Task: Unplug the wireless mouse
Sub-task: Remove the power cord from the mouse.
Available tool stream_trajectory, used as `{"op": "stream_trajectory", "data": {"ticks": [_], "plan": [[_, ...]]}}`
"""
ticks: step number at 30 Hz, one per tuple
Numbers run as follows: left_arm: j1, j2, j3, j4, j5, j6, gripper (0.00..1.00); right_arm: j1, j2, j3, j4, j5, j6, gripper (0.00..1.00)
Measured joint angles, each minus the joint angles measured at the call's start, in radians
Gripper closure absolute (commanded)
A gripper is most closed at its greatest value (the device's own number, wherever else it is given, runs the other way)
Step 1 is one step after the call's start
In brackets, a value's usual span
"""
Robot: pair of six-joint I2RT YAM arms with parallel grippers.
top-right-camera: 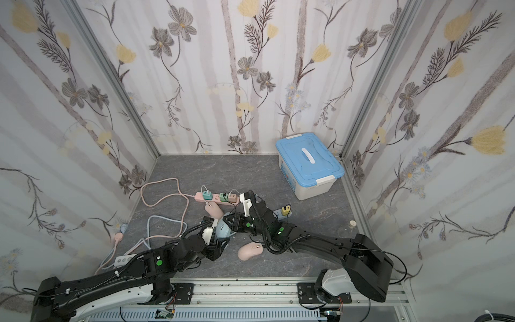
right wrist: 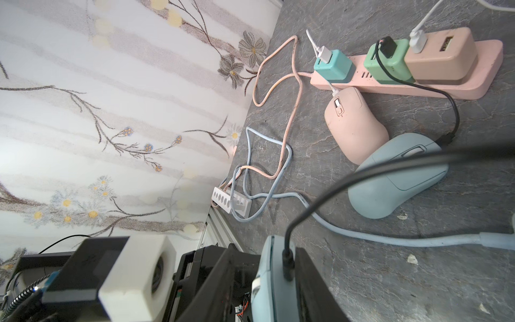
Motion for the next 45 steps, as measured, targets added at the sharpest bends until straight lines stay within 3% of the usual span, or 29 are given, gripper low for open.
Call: {"op": "stream_trajectory", "data": {"ticks": [21, 26, 38, 45], "plan": [[-0.002, 0.0, -0.001, 0.012, -0.002, -0.007, 1.0, -0.003, 0.039, 0.001, 0.027, 0.002, 0.03, 0.87], [-0.002, 0.002, -0.003, 0.015, -0.007, -0.02, 1.0, -0.003, 0.045, 0.001, 0.033, 0.008, 0.031, 1.0], [-0.005, 0.008, 0.003, 0.013, -0.011, -0.056, 1.0, -0.023, 0.05, -0.007, 0.068, -0.014, 0.018, 1.0], [-0.008, 0.0, 0.021, -0.101, 0.033, -0.116, 1.0, -0.041, 0.051, -0.022, 0.151, -0.017, -0.004, 1.0]]}}
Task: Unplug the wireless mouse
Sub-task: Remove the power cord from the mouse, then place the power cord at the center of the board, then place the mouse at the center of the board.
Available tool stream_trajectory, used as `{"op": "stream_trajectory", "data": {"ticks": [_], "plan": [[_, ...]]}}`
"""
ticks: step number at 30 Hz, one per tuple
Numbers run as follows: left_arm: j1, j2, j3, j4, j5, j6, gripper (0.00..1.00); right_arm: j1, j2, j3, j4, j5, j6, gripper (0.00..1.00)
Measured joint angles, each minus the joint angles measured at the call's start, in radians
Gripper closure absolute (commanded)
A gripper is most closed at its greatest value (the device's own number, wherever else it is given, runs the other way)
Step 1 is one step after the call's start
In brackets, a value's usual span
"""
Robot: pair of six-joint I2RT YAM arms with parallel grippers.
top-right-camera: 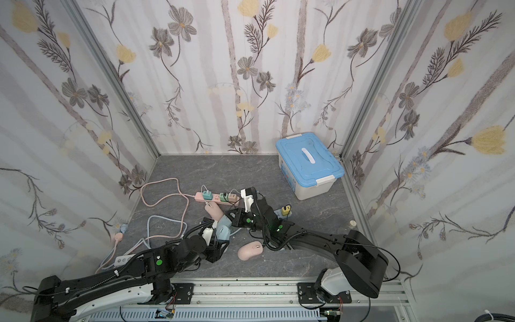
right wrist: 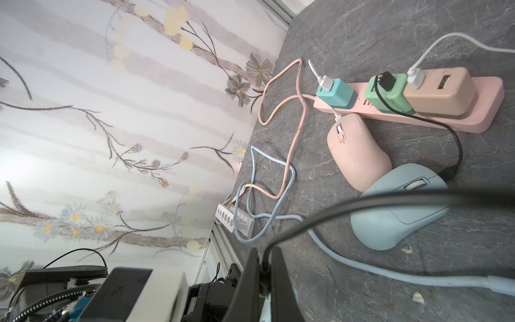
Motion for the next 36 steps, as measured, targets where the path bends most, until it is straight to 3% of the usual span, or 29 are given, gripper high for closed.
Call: {"op": "stream_trajectory", "data": {"ticks": [9, 14, 18, 20, 26, 32, 33, 36], "plan": [[0.0, 0.027, 0.081, -0.187, -0.061, -0.123, 1.0, -0.004, 0.055, 0.046, -0.015, -0.026, 0.026, 0.98], [0.003, 0.134, 0.112, -0.316, -0.069, -0.215, 1.0, -0.004, 0.023, 0.032, -0.097, 0.005, 0.006, 0.77], [0.005, 0.211, 0.112, -0.374, -0.038, -0.281, 1.0, -0.004, -0.035, -0.005, -0.137, 0.038, -0.001, 0.47], [0.012, 0.234, 0.112, -0.396, -0.027, -0.302, 1.0, -0.004, -0.067, -0.025, -0.137, 0.057, -0.015, 0.38], [0.083, 0.29, 0.085, -0.411, 0.039, -0.33, 1.0, -0.004, -0.178, -0.06, -0.193, 0.131, -0.037, 0.29], [0.124, 0.369, 0.067, -0.406, 0.085, -0.332, 1.0, -0.016, -0.291, -0.085, -0.246, 0.202, -0.064, 0.26], [0.129, 0.381, 0.065, -0.404, 0.09, -0.332, 0.96, -0.021, -0.304, -0.091, -0.253, 0.209, -0.065, 0.26], [0.141, 0.41, 0.066, -0.401, 0.102, -0.332, 0.68, -0.034, -0.336, -0.107, -0.272, 0.224, -0.065, 0.25]]}}
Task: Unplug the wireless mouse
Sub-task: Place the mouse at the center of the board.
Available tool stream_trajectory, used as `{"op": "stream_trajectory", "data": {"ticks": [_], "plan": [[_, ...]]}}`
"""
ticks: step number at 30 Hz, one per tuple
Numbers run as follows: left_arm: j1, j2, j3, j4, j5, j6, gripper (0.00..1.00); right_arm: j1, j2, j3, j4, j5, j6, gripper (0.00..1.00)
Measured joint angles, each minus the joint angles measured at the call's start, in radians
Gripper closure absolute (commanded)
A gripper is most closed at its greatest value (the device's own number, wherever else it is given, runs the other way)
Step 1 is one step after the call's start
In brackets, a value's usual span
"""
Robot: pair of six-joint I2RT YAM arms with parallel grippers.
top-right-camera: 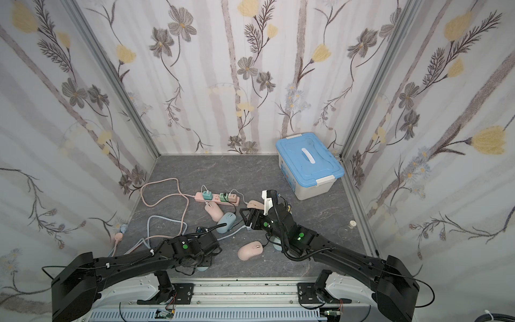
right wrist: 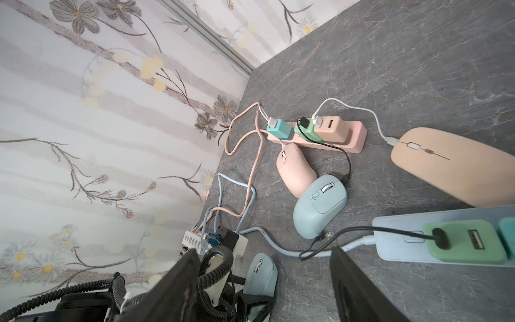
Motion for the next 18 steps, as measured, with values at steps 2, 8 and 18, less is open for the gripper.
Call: {"op": "stream_trajectory", "data": {"ticks": [2, 8, 18], "plan": [[0.004, 0.002, 0.0, 0.002, 0.0, 0.0, 0.49, -0.008, -0.02, -0.009, -0.011, 0.008, 0.0, 0.25], [0.021, -0.035, -0.008, 0.006, 0.0, 0.0, 0.1, -0.023, -0.056, -0.027, -0.029, 0.023, 0.0, 0.25], [0.041, -0.143, 0.014, -0.037, -0.009, -0.003, 0.0, -0.032, -0.089, -0.035, -0.045, 0.029, 0.0, 0.25]]}}
